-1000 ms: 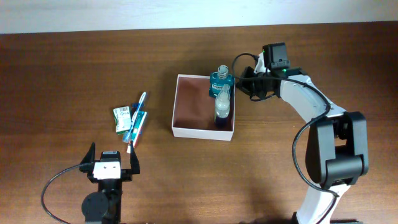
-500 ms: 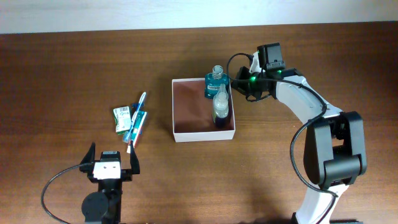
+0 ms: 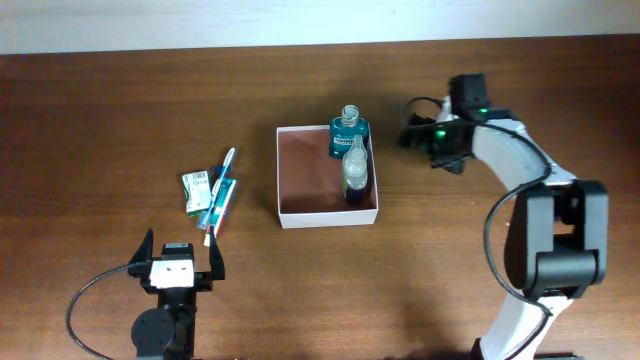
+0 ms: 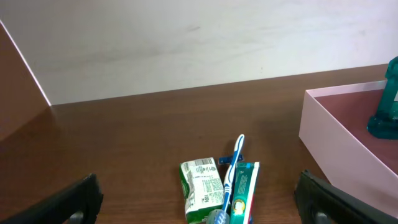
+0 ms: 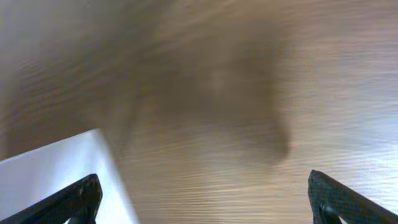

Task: Pack container
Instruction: 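Open the right gripper and withdraw it to the right, then move the left gripper down onto the green Dettol soap bar and grasp it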

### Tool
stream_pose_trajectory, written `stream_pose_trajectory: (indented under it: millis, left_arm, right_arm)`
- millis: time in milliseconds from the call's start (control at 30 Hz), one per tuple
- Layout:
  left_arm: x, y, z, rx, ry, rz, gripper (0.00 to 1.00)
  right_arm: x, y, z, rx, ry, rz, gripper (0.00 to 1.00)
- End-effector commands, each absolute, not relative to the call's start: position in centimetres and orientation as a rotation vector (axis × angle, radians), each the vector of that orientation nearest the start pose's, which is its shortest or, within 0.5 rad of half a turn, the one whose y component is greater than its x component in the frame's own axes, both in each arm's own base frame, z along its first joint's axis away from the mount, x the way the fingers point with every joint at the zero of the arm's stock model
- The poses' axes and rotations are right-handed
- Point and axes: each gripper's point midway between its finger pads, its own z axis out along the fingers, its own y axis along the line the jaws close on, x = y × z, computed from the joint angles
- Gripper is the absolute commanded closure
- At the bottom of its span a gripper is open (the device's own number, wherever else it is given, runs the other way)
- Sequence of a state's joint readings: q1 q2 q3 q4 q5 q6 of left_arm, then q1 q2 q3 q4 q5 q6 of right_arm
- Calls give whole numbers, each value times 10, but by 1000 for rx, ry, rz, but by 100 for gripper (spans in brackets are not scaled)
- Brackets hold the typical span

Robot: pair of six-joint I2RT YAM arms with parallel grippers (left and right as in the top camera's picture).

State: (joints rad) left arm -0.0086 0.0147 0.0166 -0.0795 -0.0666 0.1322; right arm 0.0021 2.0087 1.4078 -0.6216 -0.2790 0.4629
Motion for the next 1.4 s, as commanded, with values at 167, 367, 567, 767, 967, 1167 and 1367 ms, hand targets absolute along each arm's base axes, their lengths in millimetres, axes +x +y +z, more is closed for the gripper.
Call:
stream_pose_trajectory:
  millis: [167, 367, 567, 767, 967, 1167, 1367]
  left_arm:
    - [246, 9, 158, 82, 1644, 156, 0]
    - [246, 9, 158, 82, 1644, 156, 1]
    - [246, 9, 158, 82, 1644, 156, 1]
    - [246, 9, 158, 82, 1642, 156, 1]
    - [246, -16, 185, 185, 1523, 42, 0]
    - [239, -32, 221, 255, 1400, -14, 1]
    - [243, -17, 237, 195, 1651, 26, 1]
  right_arm:
    - [441, -13, 25, 723, 2771, 305, 1]
    - [441, -16, 25, 732, 2768, 304, 1]
    - [441, -16, 25, 731, 2768, 304, 1]
    - [441, -16, 25, 731, 2768, 304, 1]
    - [441, -16, 25, 731, 2768, 304, 1]
    - [441, -16, 25, 731, 2768, 304, 1]
    - [441, -16, 25, 731, 2768, 304, 1]
